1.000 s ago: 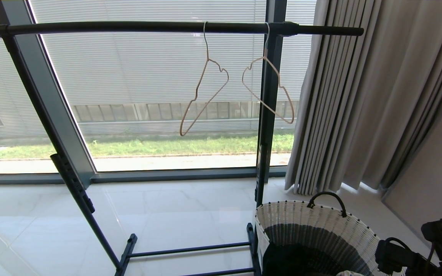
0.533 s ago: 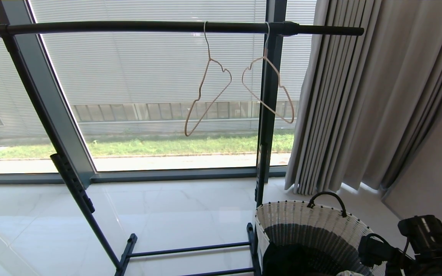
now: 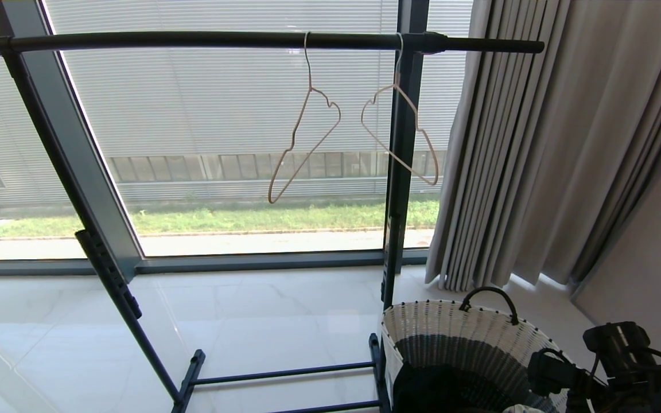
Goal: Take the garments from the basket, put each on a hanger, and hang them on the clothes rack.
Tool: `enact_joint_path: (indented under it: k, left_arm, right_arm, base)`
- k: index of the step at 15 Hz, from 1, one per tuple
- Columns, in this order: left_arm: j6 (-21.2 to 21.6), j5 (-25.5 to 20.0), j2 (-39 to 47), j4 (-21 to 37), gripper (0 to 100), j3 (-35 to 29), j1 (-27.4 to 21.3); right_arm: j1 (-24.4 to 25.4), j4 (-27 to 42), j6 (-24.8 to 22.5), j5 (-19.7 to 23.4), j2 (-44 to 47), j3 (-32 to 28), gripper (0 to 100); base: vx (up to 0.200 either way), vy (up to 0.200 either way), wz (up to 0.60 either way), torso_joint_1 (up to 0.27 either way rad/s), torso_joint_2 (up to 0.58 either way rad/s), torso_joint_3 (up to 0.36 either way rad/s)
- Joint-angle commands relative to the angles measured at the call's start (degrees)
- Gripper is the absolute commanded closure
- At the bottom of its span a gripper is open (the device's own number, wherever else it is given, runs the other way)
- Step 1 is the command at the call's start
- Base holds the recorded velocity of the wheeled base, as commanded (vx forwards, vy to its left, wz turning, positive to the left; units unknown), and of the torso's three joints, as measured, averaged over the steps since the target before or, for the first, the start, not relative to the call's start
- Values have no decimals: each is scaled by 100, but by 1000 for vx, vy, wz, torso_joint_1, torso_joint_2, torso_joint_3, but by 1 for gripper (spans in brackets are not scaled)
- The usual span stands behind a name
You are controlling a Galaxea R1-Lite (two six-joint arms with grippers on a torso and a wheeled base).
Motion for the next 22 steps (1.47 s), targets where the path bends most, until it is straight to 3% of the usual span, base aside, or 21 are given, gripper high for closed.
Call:
enact_joint_path:
  k: [1,11,12,15,18,22]
  left_arm:
    - [2,-1,0,-3,0,0,0]
    - [2,-1,0,-3,0,0,9]
    - [2,-1,0,-3,0,0,0]
    - [2,-1,0,-3,0,0,0]
    - [2,-1,0,-3,0,0,0]
    - [11,-1,9,6,0,0,0]
  right_arm:
    - [1,-403,-9,-175,372,44,0]
    - [10,-1053,-79,-359,627,255,0]
    - [19,-1080,-132,-350,627,290,100]
    - [133,-1343,-132,-368,619,527,100]
    - [133,-2082,-123,-473,478,896,100]
    - [133,-2178,-79,-465,-471,1300,100]
  base:
    - [0,0,0,0,0,0]
    - [0,0,0,0,0,0]
    - [0,0,0,0,0,0]
    - [0,0,0,0,0,0]
    - [0,0,0,0,0,0]
    - [0,0,0,0,0,0]
